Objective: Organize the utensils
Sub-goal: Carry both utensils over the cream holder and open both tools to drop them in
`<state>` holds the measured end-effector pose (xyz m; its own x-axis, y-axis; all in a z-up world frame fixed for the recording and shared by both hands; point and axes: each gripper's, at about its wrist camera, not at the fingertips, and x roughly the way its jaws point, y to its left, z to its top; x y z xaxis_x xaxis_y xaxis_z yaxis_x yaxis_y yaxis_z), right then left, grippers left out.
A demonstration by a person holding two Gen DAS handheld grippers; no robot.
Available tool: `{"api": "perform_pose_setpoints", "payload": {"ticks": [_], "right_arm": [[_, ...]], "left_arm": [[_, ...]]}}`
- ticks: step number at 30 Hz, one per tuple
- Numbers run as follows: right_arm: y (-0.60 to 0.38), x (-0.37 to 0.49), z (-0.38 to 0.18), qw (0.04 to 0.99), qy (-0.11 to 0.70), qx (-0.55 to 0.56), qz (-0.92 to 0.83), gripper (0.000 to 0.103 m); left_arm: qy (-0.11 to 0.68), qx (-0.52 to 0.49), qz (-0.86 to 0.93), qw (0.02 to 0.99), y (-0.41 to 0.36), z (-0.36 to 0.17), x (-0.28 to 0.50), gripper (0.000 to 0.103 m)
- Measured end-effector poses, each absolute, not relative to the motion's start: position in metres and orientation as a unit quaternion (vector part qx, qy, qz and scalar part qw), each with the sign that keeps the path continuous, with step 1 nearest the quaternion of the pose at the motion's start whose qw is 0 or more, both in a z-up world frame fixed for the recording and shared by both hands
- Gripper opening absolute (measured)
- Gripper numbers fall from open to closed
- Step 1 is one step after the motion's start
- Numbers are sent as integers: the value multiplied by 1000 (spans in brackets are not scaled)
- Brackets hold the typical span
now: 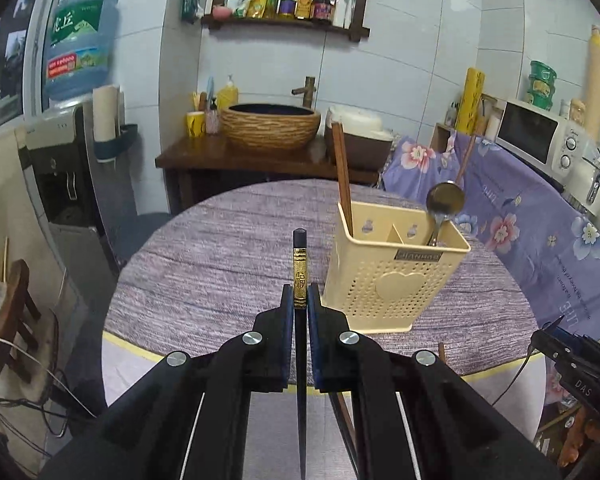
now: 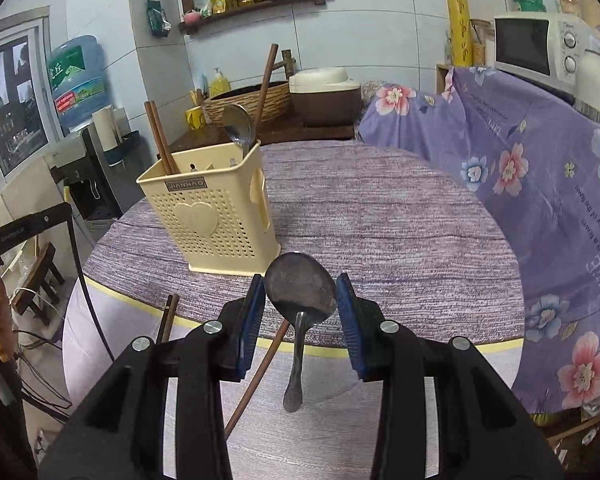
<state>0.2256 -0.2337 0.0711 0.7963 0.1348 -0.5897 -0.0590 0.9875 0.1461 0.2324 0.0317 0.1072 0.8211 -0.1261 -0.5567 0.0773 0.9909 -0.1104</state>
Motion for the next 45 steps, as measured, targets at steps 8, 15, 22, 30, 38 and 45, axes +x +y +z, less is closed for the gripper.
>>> {"api": "perform_pose_setpoints", "payload": {"ticks": [8, 15, 22, 30, 38, 45], "right_arm": [[-231, 223, 70, 947, 312, 49, 54, 37], [-222, 228, 93, 955, 280, 41, 85, 37], [-203, 254, 158, 970, 212, 15, 115, 37], [-183, 306, 227, 983, 146, 16, 109, 37], [-164, 339, 191, 981, 170, 11, 97, 37], [-150, 343, 136, 978, 191, -8, 85, 37]], "left_arm": [[282, -50, -55, 956, 37, 108, 225, 8], [254, -53, -68, 963, 39, 131, 219, 8], [190, -79, -98, 974, 42, 201, 223, 8], [129, -72, -104, 984, 14, 272, 251, 8], [147, -72, -92, 982, -7, 243, 298, 8], [201, -68, -93, 973, -16, 182, 316, 8]]}}
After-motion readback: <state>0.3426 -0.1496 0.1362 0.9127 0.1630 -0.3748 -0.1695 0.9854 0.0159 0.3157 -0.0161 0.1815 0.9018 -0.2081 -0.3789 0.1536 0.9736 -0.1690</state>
